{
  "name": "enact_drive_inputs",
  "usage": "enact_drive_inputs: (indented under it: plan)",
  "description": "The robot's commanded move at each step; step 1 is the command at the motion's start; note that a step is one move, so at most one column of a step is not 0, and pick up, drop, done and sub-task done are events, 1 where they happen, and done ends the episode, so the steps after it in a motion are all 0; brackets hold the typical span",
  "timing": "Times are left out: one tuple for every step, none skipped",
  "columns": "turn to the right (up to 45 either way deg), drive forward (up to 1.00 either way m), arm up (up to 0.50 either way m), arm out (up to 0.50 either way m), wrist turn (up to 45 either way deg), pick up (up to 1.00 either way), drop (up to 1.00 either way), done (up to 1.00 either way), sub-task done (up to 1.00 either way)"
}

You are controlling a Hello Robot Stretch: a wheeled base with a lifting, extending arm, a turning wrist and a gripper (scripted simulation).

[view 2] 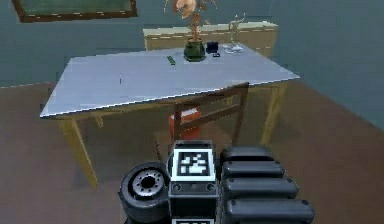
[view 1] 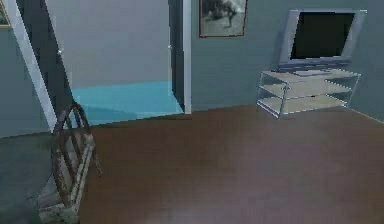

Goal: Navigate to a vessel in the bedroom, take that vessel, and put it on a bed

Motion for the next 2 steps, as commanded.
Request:
enact_drive_inputs:
  plan:
    - [-6.0,0.00,0.00,0.00,0.0,0.00,0.00,0.00,0.00]
    - [0.0,1.00,0.00,0.00,0.0,0.00,0.00,0.00,0.00]
